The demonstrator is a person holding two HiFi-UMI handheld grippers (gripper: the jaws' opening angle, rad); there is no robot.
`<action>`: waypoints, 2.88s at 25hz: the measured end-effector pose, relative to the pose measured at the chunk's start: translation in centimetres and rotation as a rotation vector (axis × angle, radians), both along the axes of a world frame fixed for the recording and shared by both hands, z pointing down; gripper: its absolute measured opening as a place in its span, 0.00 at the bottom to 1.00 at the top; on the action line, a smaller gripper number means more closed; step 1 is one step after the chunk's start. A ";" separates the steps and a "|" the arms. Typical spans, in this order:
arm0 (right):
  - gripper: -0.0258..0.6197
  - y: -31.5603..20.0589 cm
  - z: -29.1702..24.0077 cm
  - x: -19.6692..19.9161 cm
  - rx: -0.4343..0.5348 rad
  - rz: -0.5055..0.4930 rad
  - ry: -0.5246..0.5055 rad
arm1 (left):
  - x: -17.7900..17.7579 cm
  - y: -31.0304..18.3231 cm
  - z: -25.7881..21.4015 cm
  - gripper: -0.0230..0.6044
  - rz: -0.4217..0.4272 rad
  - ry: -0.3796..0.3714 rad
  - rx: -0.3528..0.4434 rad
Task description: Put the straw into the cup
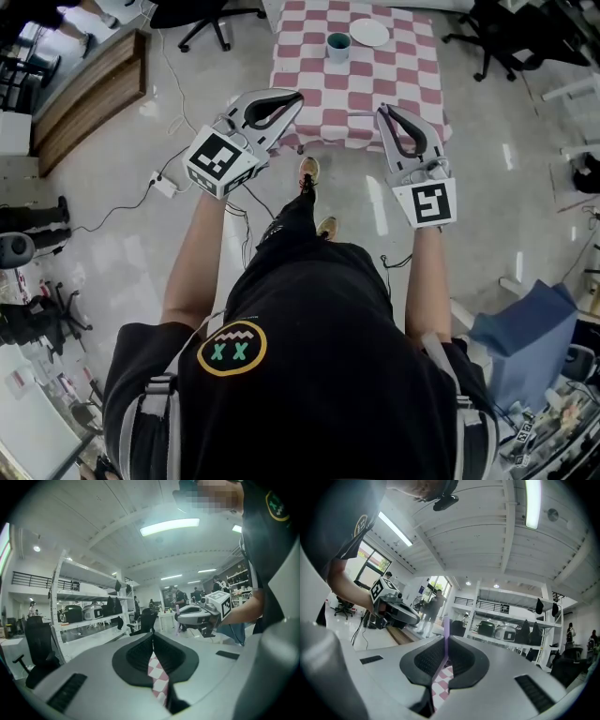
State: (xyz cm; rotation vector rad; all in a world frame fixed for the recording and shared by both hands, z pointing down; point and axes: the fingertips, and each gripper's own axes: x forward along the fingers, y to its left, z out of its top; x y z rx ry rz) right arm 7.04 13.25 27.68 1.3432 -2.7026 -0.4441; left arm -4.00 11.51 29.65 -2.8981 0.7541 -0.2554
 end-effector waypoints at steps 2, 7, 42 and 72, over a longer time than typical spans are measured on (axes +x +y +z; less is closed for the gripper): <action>0.11 -0.6 0.1 0.0 0.000 0.001 0.004 | 0.1 -0.6 0.0 0.07 0.004 0.000 0.000; 0.11 -2.4 0.6 -0.1 -0.004 0.002 0.013 | 0.2 -2.3 0.5 0.07 0.008 0.003 -0.006; 0.11 -25.2 3.6 -1.8 -0.079 0.060 0.063 | 1.1 -24.2 5.0 0.07 0.085 0.078 -0.098; 0.11 -34.6 9.4 -2.0 -0.114 -0.013 0.142 | 3.7 -33.4 8.5 0.07 0.071 0.086 -0.085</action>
